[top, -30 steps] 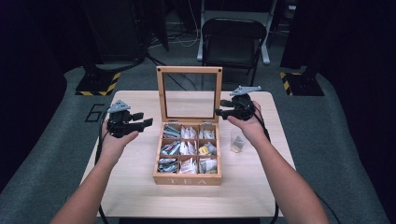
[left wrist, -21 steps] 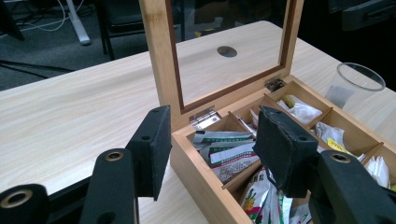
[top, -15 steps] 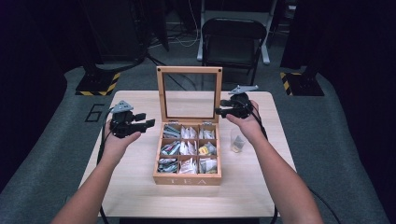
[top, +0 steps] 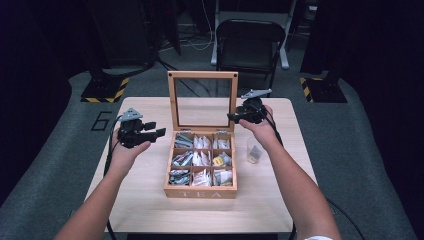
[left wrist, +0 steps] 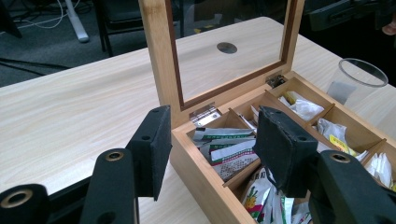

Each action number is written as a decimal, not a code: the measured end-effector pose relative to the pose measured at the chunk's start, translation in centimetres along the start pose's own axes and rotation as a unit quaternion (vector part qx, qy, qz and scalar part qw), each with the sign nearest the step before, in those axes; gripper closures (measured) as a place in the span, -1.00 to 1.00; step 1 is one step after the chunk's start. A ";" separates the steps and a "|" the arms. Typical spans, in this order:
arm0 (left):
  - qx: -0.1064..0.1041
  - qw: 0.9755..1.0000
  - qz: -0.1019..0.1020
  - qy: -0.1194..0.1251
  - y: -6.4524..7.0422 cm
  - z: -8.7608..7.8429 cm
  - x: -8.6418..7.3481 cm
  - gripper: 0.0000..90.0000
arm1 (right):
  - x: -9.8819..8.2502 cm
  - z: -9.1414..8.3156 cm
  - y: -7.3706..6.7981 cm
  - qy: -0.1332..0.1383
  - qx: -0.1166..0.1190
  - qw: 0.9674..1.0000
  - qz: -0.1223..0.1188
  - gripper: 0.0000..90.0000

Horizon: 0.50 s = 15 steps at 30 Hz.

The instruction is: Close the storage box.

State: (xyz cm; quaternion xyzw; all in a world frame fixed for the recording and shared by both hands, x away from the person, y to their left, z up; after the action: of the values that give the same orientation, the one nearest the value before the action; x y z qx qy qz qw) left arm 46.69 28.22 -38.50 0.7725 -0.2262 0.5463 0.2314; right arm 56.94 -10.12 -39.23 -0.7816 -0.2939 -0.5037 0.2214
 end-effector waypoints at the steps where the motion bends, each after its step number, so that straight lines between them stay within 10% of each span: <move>1: 0.000 1.000 0.000 0.000 0.0 -0.1 0.0 0.02 | 0.0 0.1 0.0 0.003 0.000 1.000 0.001 -0.11; 15: 0.010 1.000 0.001 0.001 -0.3 -0.7 0.1 0.02 | 0.3 0.7 -0.2 -0.002 -0.002 1.000 -0.006 0.02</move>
State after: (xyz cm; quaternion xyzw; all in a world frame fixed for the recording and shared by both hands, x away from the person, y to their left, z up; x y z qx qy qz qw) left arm 46.37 28.87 -38.24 0.7740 -0.2216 0.5494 0.2235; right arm 57.32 -9.44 -39.19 -0.7813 -0.2983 -0.5041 0.2156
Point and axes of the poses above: each handheld gripper's, and its own axes: z roughly forward along the jaws, x roughly out of its top, y roughly to its right, the point moved 1 cm from there along z, roughly forward along the jaws, and after that the axes turned 12 degrees about y, right-handed, at the moved point
